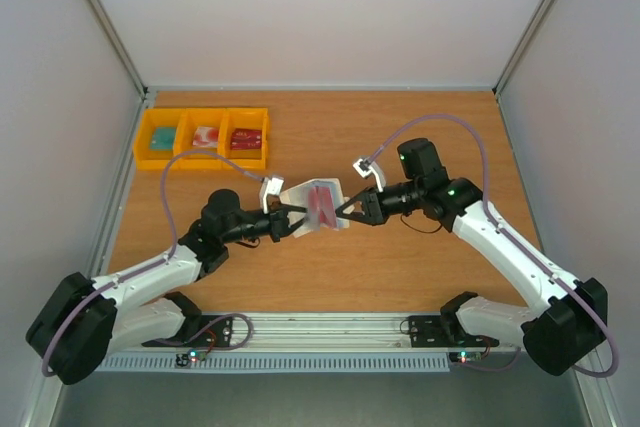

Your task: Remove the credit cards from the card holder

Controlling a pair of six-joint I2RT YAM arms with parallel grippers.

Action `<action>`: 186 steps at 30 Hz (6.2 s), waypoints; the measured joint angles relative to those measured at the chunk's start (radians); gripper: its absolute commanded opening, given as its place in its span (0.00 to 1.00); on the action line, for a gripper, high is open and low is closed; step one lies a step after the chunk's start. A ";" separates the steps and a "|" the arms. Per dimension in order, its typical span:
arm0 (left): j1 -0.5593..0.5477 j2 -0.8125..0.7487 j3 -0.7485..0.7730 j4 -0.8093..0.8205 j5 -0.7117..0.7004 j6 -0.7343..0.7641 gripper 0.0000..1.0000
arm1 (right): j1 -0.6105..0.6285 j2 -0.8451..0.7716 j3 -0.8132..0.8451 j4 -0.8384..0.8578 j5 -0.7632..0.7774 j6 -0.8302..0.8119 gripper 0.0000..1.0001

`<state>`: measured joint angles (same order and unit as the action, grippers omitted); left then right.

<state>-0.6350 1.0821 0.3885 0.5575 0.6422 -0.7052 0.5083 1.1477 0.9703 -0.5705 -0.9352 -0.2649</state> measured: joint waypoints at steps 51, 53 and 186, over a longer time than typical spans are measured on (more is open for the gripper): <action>0.061 -0.093 0.006 -0.107 0.088 0.158 0.54 | -0.073 -0.034 0.029 0.407 0.306 0.433 0.01; 0.057 -0.094 0.044 -0.101 0.103 0.154 0.51 | -0.038 -0.033 0.029 0.485 0.376 0.452 0.01; 0.877 1.175 1.922 -2.173 -0.181 1.521 0.00 | -0.061 -0.109 0.111 0.361 0.442 0.204 0.04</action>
<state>0.2420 2.2570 2.3104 -1.6157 0.4614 0.8162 0.4477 1.0389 1.0813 -0.2092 -0.4931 -0.0608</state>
